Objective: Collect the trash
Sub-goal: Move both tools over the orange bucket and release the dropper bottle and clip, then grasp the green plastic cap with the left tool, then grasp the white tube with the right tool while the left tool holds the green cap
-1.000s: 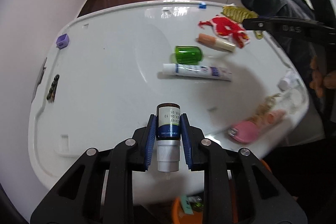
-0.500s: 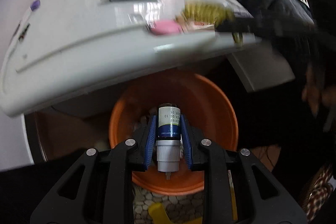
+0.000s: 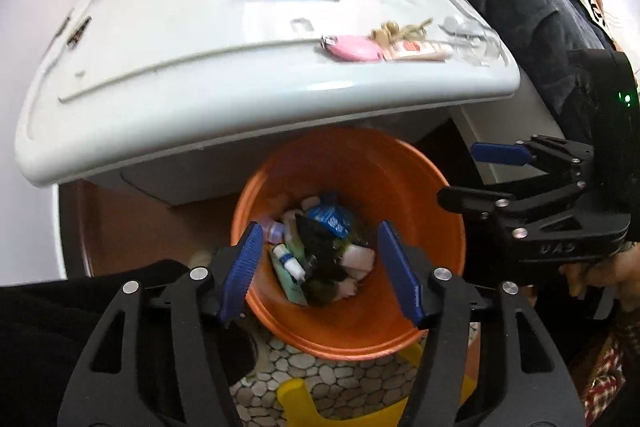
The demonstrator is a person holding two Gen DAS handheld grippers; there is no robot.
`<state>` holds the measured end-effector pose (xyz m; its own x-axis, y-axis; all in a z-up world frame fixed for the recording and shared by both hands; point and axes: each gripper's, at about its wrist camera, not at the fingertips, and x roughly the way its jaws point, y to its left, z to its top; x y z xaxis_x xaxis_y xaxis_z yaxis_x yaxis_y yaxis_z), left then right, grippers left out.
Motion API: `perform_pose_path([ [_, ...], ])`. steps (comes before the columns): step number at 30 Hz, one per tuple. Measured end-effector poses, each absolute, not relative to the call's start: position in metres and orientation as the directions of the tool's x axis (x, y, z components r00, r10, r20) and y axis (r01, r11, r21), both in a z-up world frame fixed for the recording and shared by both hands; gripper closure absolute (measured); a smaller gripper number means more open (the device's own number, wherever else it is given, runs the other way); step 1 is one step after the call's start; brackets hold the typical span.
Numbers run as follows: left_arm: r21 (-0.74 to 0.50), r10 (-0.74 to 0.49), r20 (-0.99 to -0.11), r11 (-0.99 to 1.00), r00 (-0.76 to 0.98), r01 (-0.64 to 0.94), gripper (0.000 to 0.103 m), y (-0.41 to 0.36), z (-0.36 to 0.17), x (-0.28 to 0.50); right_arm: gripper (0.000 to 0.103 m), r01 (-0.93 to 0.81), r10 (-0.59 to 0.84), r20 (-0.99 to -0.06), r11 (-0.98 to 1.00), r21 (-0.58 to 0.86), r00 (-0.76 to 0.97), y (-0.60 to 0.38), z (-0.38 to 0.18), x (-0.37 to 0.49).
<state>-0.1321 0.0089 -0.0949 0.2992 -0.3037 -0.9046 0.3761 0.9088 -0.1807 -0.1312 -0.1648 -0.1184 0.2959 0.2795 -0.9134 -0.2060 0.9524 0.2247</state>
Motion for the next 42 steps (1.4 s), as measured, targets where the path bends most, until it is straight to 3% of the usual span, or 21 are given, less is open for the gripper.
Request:
perform_pose_path([
  [1, -0.173, -0.302, -0.9, 0.909, 0.313, 0.379, 0.044, 0.01, -0.091, -0.13, 0.018, -0.198, 0.273, -0.91, 0.955, 0.218, 0.311, -0.167, -0.117, -0.134],
  [8, -0.125, -0.297, -0.855, 0.913, 0.425, 0.388, 0.044, 0.013, -0.053, -0.099, 0.018, -0.219, 0.268, -0.872, 0.957, 0.192, 0.409, -0.175, -0.087, -0.128],
  [12, -0.109, -0.289, -0.827, 0.924, 0.483, 0.366, 0.035, 0.01, -0.029, -0.054, 0.018, -0.25, 0.29, -0.817, 0.95, 0.185, 0.498, -0.186, -0.036, -0.104],
  [15, -0.088, -0.282, -0.814, 0.924, 0.507, 0.372, 0.033, -0.002, -0.021, -0.017, 0.011, -0.258, 0.29, -0.756, 0.952, 0.165, 0.586, -0.196, 0.005, -0.078],
  [20, -0.072, -0.241, -0.837, 0.939, 0.492, 0.338, 0.033, -0.023, -0.038, 0.049, 0.011, -0.158, 0.22, -0.657, 0.976, 0.153, 0.722, -0.229, 0.026, -0.034],
  [24, -0.089, -0.237, -0.851, 0.945, 0.469, 0.315, 0.033, -0.041, -0.063, 0.089, 0.011, -0.091, 0.18, -0.704, 0.983, 0.162, 0.687, -0.239, 0.0, -0.025],
  [30, -0.052, -0.193, -0.873, 0.95, 0.448, 0.309, 0.033, -0.065, -0.095, 0.121, 0.011, -0.128, 0.179, -0.68, 0.984, 0.125, 0.711, -0.241, 0.008, -0.032],
  [31, -0.046, -0.187, -0.876, 0.951, 0.445, 0.307, 0.035, -0.068, -0.099, 0.124, 0.011, -0.134, 0.189, -0.685, 0.982, 0.134, 0.703, -0.241, 0.007, -0.031],
  [32, -0.034, -0.173, -0.878, 0.953, 0.446, 0.302, 0.049, -0.069, -0.102, 0.126, 0.011, -0.134, 0.194, -0.689, 0.981, 0.141, 0.698, -0.241, 0.007, -0.032],
  [34, -0.014, -0.15, -0.882, 0.956, 0.447, 0.292, 0.059, -0.068, -0.107, 0.129, 0.011, -0.134, 0.205, -0.698, 0.979, 0.155, 0.686, -0.243, 0.004, -0.029],
  [42, -0.043, -0.196, -0.83, 0.956, 0.522, 0.29, 0.06, -0.041, -0.061, 0.108, 0.011, -0.13, 0.166, -0.711, 0.986, 0.106, 0.683, -0.244, 0.002, -0.029],
])
